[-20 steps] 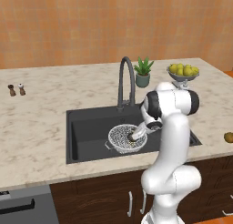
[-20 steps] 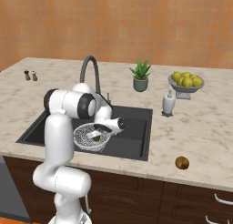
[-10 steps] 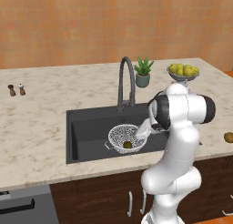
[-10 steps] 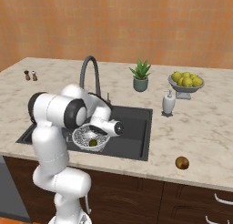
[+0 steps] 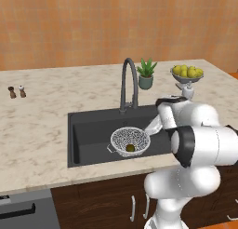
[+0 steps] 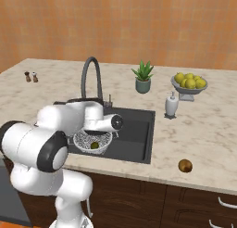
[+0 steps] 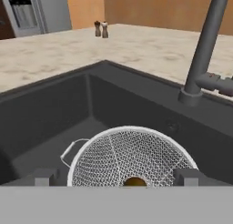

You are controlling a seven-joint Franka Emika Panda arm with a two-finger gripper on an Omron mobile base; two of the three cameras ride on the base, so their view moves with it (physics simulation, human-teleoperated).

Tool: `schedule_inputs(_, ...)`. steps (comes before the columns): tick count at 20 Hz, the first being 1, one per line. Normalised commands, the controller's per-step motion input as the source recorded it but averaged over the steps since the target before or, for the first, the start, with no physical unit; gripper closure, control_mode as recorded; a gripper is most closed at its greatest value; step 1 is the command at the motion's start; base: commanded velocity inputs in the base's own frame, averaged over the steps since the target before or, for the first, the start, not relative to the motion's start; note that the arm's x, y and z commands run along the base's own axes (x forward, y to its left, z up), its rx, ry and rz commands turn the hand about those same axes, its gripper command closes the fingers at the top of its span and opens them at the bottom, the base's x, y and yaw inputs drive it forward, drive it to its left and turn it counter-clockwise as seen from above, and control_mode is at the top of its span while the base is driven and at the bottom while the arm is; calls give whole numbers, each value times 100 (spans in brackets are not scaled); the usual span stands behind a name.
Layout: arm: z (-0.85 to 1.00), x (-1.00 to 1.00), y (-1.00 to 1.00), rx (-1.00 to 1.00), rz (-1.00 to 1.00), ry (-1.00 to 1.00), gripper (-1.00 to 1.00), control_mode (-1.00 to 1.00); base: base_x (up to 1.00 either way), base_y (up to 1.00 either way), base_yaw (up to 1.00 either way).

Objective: Put the colander in the sink, put the mango, pear in the colander, and turn on the sink faucet and pour water over the colander.

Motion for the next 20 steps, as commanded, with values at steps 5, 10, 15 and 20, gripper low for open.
schedule_inputs(5,100,-48,-56,-1,-6,9,-100,-100,0,0,0)
schedule_inputs(10,63,-61,-34,-7,-25,14,-100,-100,0,0,0)
schedule_inputs(15,51,-65,-68,-7,-27,20,-100,-100,0,0,0)
schedule_inputs(20,39,-61,-63,-8,-27,27,-100,-100,0,0,0)
